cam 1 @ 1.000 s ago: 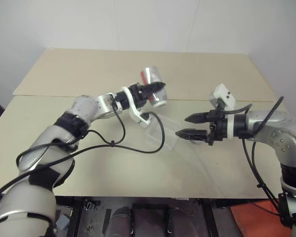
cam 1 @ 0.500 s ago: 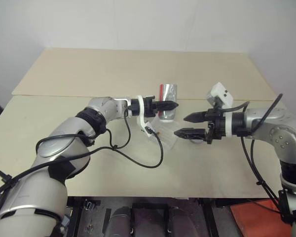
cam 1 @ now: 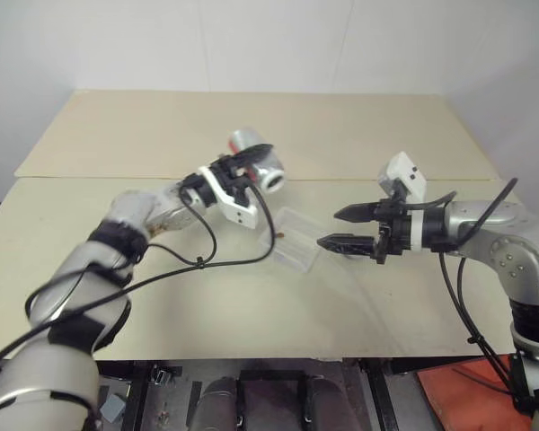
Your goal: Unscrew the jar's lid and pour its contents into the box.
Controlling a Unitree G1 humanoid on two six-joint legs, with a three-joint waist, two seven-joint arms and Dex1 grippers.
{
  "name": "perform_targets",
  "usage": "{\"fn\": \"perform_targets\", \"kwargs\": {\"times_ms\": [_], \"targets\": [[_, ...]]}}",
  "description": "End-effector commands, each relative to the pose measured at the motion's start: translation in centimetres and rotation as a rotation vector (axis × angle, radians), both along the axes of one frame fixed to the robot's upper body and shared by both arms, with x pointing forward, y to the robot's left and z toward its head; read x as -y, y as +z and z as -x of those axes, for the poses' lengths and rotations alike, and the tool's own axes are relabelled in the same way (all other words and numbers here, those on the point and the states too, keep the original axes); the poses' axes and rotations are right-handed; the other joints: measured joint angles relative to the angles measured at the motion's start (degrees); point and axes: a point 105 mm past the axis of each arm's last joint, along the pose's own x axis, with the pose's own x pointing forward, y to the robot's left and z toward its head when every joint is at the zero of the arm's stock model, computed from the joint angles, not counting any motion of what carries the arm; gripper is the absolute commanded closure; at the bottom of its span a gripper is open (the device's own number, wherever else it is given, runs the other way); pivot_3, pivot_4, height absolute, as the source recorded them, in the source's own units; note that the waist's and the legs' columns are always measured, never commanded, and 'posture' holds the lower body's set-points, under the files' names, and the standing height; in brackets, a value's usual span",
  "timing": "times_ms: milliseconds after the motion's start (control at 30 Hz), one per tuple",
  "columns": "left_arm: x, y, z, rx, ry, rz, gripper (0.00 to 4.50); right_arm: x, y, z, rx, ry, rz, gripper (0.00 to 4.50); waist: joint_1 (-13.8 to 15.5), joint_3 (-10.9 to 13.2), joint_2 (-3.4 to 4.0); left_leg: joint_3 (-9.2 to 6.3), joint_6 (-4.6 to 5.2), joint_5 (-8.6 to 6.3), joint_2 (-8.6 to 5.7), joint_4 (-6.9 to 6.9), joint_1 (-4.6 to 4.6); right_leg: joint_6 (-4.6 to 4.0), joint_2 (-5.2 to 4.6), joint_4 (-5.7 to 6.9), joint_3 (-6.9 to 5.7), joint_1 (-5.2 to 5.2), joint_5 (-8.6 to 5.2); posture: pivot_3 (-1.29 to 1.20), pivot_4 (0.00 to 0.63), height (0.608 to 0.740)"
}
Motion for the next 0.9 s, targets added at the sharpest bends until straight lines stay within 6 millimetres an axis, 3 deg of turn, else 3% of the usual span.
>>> {"fn": "perform_targets", "kwargs": {"times_ms": [33, 133, 233, 433, 733, 900], "targets": [[-1.1, 1.7, 1.3, -0.376, -0.055, 0.362, 2.57, 0.2, 1.9, 0.0, 0.158, 0.001, -0.01, 0.04, -0.1, 0.0, 0.0, -0.03, -0.03, 0.02, 0.01, 0.06, 0.0, 0.01, -0.02, 0.01, -0.01, 0.03, -0.01, 0.0, 0.15, 0.74], [-2.4, 0.6, 2.3, -0.689, -0.063, 0.563, 2.57, 0.3, 2.1, 0.0, 0.202, 0.016, -0.019, 0.04, -0.1, 0.0, 0.0, -0.16, 0.12, -0.07, -0.02, 0.23, 0.0, 0.04, 0.01, 0.02, -0.06, 0.16, -0.01, 0.0, 0.15, 0.74], [-3.6, -0.7, 2.7, -0.858, -0.036, 0.734, 2.57, 0.5, 2.0, -0.2, 0.216, 0.019, -0.009, 0.04, -0.2, 0.0, 0.0, -0.28, 0.41, -0.24, -0.02, 0.39, 0.15, 0.07, 0.04, -0.04, -0.07, 0.35, -0.01, 0.0, 0.15, 0.74], [-5.0, -4.0, 2.3, -0.939, 0.076, 0.846, 2.57, 0.7, 2.2, -0.4, 0.226, 0.016, -0.006, 0.04, -0.1, 0.0, 0.0, -0.29, 0.42, -0.25, -0.11, 0.4, 0.76, 0.06, 0.11, -0.09, -0.04, 0.93, -0.01, 0.0, 0.15, 0.74], [-5.0, -7.2, 1.7, -0.98, 0.118, 0.919, 2.57, 0.9, 1.6, 0.1, 0.22, 0.019, 0.008, 0.04, 0.2, 0.0, 0.0, -0.29, 0.42, -0.26, -0.11, 0.38, 0.97, 0.03, 0.13, -0.13, 0.0, 1.1, 0.0, 0.0, 0.15, 0.74], [-5.3, -8.7, 2.0, -1.018, 0.138, 0.913, 0.89, 0.9, 1.6, 0.3, 0.216, 0.023, 0.008, 0.0, 0.2, 0.0, 0.01, -0.29, 0.42, -0.26, -0.08, 0.38, 0.98, 0.03, 0.12, -0.13, 0.01, 1.1, 0.0, 0.0, 0.15, 0.74]]}}
